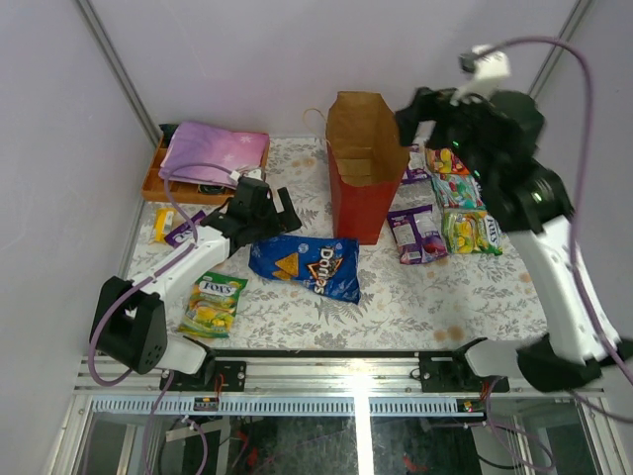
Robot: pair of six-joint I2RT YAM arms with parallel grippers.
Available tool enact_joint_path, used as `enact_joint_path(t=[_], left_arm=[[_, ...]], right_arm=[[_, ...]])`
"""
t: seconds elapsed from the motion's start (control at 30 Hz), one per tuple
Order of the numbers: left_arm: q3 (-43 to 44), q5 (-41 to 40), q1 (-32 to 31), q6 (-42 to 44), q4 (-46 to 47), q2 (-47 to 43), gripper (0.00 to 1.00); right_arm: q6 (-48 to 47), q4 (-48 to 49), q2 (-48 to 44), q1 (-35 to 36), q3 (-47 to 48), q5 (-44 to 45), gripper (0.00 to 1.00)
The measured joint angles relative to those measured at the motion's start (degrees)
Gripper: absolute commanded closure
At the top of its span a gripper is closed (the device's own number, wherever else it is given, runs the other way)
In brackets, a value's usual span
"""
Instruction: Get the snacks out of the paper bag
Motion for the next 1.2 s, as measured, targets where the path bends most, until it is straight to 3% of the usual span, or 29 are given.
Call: enact_joint_path(t=[0.1, 0.23, 0.43, 0.57, 0.77, 1.0, 1.2], left_arm=[[-0.87, 0.04, 0.00, -0.02, 0.28, 0.00, 0.08], [-1.44, 0.76, 0.00, -0.13, 0.85, 0.11, 0.08], [-2.56, 1.03, 0.00, -0.11, 1.16, 0.04, 0.08], [-2.95, 1.22, 0.00, -0.13, 1.22, 0.04, 0.09], [-3.02, 1.57, 0.00, -0.15, 1.36, 0.04, 0.09], [-3.56, 1.40, 0.00, -0.11, 1.31, -0.17, 0.09], [-3.87, 0.98, 0.04, -0.09, 0.92, -0.83, 0.09]], right_arm=[[0.74, 2.80, -11.76, -0.94, -10.32, 6.16, 0.01], [3.93, 8.55, -19.54, -1.33, -26.64, 10.01, 0.03], [10.01, 12.98, -21.18, -1.36, -54.49, 5.09, 0.06], [12.26, 15.56, -20.63, -0.83, -63.54, 1.68, 0.06], [13.11, 25.88, -15.06, -0.74, -68.76, 1.09, 0.08], [15.37, 37.44, -3.37, -0.74, -68.78, -0.26, 0.11], [16.17, 41.62, 2.99, -0.74, -66.18, -0.11, 0.12]])
